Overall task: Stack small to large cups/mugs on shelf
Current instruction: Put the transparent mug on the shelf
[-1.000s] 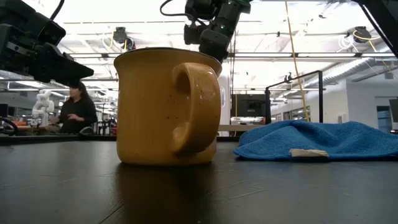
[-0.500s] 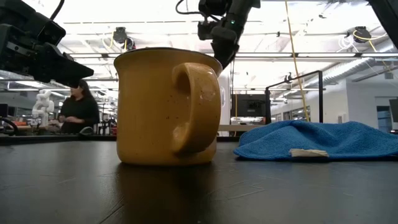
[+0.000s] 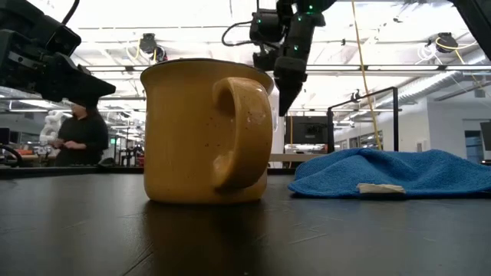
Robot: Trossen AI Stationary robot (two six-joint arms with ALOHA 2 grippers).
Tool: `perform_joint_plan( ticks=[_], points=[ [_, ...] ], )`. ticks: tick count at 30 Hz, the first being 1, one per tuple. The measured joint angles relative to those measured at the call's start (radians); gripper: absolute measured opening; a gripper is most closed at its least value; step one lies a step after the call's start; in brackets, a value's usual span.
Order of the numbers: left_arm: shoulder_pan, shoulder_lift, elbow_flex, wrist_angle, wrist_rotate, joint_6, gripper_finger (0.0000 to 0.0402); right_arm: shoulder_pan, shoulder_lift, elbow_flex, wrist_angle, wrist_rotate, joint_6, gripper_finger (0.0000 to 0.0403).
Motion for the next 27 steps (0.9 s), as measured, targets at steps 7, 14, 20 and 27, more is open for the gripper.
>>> perform_joint_plan(
  ticks=[7,14,20,27],
  points=[
    [0.000,0.000,0.000,0.000,0.000,0.000,0.0024,-0.013,0.000,-0.066,0.021,-0.003,-0.011,0.0001],
    [0.000,0.000,0.000,0.000,0.000,0.000,0.0024,-0.008,0.000,-0.106,0.051,-0.060,-0.009,0.0000],
    [0.000,0.000,0.000,0.000,0.000,0.000,0.0024,0.029,0.000,-0.106,0.074,-0.113,0.000,0.0000],
    [0.000,0.000,0.000,0.000,0.000,0.000,0.0024,0.072,0.000,-0.106,0.073,-0.121,0.011,0.0000]
  ],
)
